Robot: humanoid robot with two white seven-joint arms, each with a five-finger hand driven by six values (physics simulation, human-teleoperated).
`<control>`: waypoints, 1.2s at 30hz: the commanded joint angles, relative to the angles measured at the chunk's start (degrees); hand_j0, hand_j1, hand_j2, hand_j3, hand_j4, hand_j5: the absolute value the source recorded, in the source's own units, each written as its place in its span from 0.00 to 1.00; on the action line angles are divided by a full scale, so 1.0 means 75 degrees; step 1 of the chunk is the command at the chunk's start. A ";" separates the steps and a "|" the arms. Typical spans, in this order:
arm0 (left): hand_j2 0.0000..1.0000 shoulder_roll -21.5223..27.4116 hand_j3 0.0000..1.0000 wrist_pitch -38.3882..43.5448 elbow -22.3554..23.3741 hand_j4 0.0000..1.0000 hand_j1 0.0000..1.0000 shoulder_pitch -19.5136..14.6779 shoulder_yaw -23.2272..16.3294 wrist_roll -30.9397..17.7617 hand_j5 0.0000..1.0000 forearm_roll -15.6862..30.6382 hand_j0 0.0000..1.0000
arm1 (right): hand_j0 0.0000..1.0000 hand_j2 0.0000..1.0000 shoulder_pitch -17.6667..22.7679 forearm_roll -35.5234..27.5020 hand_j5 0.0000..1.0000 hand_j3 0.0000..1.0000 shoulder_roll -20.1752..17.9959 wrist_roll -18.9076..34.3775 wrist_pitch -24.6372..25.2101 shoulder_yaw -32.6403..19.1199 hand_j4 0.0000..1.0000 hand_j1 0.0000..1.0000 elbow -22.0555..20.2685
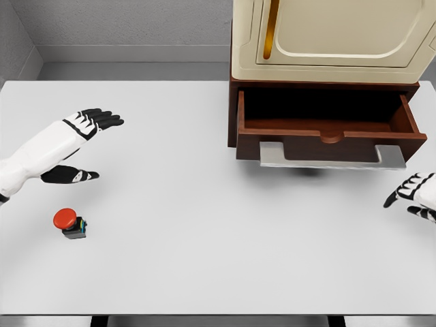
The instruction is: Put the switch into the drawer with left arm, and close the drawer with right arm
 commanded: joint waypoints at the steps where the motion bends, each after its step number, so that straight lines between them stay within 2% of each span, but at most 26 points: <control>1: 1.00 0.0006 1.00 0.0015 -0.0003 1.00 1.00 0.0035 0.0012 0.0004 1.00 0.0058 1.00 | 0.59 0.59 0.0000 -0.0004 0.59 0.59 -0.0016 0.0079 0.0005 -0.0005 0.59 0.59 -0.0195; 6: 1.00 0.0006 1.00 0.0015 -0.0003 1.00 1.00 0.0070 0.0059 0.0004 1.00 0.0069 1.00 | 0.60 0.60 0.0012 -0.0016 0.60 0.60 -0.0028 0.0102 0.0005 -0.0005 0.60 0.60 -0.0218; 9: 1.00 0.0018 1.00 0.0015 0.0009 1.00 1.00 0.0410 0.0656 0.0074 1.00 0.0386 1.00 | 0.62 0.62 0.0023 -0.0004 0.62 0.62 -0.0016 0.0149 0.0005 0.0007 0.62 0.62 -0.0312; 12: 1.00 0.0334 1.00 0.0015 0.0196 1.00 1.00 0.0679 0.0633 0.0074 1.00 0.1885 1.00 | 0.62 0.62 0.0082 0.0031 0.62 0.62 -0.0027 0.0149 0.0005 -0.0005 0.62 0.62 -0.0312; 14: 1.00 0.0873 1.00 0.0015 0.0325 1.00 1.00 0.1078 0.0621 0.0074 1.00 0.2846 1.00 | 0.62 0.62 0.0105 0.0031 0.62 0.62 -0.0028 0.0208 0.0005 0.0007 0.62 0.62 -0.0417; 15: 1.00 0.0920 1.00 0.0015 0.0325 1.00 1.00 0.1160 0.0621 0.0074 1.00 0.3209 1.00 | 0.62 0.62 0.0117 0.0031 0.62 0.62 -0.0016 0.0196 0.0005 0.0007 0.62 0.62 -0.0441; 17: 1.00 0.1283 1.00 0.0015 0.0314 1.00 1.00 0.1664 0.0609 0.0063 1.00 0.3995 1.00 | 0.63 0.63 0.0117 -0.0004 0.63 0.63 -0.0028 0.0172 0.0005 0.0007 0.63 0.63 -0.0488; 20: 1.00 0.1295 1.00 0.0015 0.0232 1.00 1.00 0.1980 0.0598 0.0039 1.00 0.4897 1.00 | 0.64 0.64 0.0117 -0.0028 0.64 0.64 -0.0016 0.0172 0.0005 0.0007 0.64 0.64 -0.0546; 22: 1.00 0.1319 1.00 0.0015 -0.0026 1.00 1.00 0.2156 0.0398 0.0028 1.00 0.5987 1.00 | 0.66 0.66 0.0117 -0.0040 0.66 0.66 -0.0016 0.0137 0.0005 -0.0005 0.66 0.66 -0.0546; 23: 1.00 0.1307 1.00 0.0015 -0.0050 1.00 1.00 0.2156 0.0398 0.0028 1.00 0.6233 1.00 | 0.71 0.71 0.0117 -0.0040 0.71 0.71 -0.0016 0.0125 0.0005 -0.0005 0.71 0.71 -0.0546; 24: 1.00 0.1307 1.00 0.0015 -0.0073 1.00 1.00 0.2168 0.0398 0.0028 1.00 0.6655 1.00 | 0.71 0.71 0.0105 -0.0040 0.71 0.71 -0.0016 0.0114 0.0005 -0.0005 0.71 0.71 -0.0546; 27: 1.00 0.1330 1.00 0.0015 -0.0213 1.00 1.00 0.2378 0.0387 0.0016 1.00 0.7206 1.00 | 0.71 0.71 0.0105 -0.0040 0.71 0.71 -0.0027 0.0125 0.0005 -0.0005 0.71 0.71 -0.0546; 31: 1.00 0.1295 1.00 0.0015 -0.0507 1.00 1.00 0.3304 0.0363 0.0016 1.00 0.7253 1.00 | 0.70 0.70 0.0094 -0.0040 0.70 0.70 -0.0039 0.0161 0.0005 -0.0005 0.70 0.70 -0.0558; 32: 1.00 0.1260 1.00 0.0015 -0.0518 1.00 1.00 0.3387 0.0363 0.0016 1.00 0.7276 1.00 | 0.70 0.70 0.0094 -0.0040 0.70 0.70 -0.0051 0.0149 0.0005 -0.0005 0.70 0.70 -0.0546; 34: 1.00 0.1307 1.00 0.0015 -0.0518 1.00 1.00 0.3480 -0.0047 0.0016 1.00 0.7558 1.00 | 0.68 0.68 0.0105 -0.0040 0.68 0.68 -0.0051 0.0125 0.0005 -0.0005 0.68 0.68 -0.0558; 36: 1.00 0.1295 1.00 0.0015 -0.0449 1.00 1.00 0.3504 -0.0070 -0.0008 1.00 0.7488 1.00 | 0.67 0.67 0.0047 -0.0040 0.67 0.67 -0.0098 0.0114 0.0005 -0.0005 0.67 0.67 -0.0558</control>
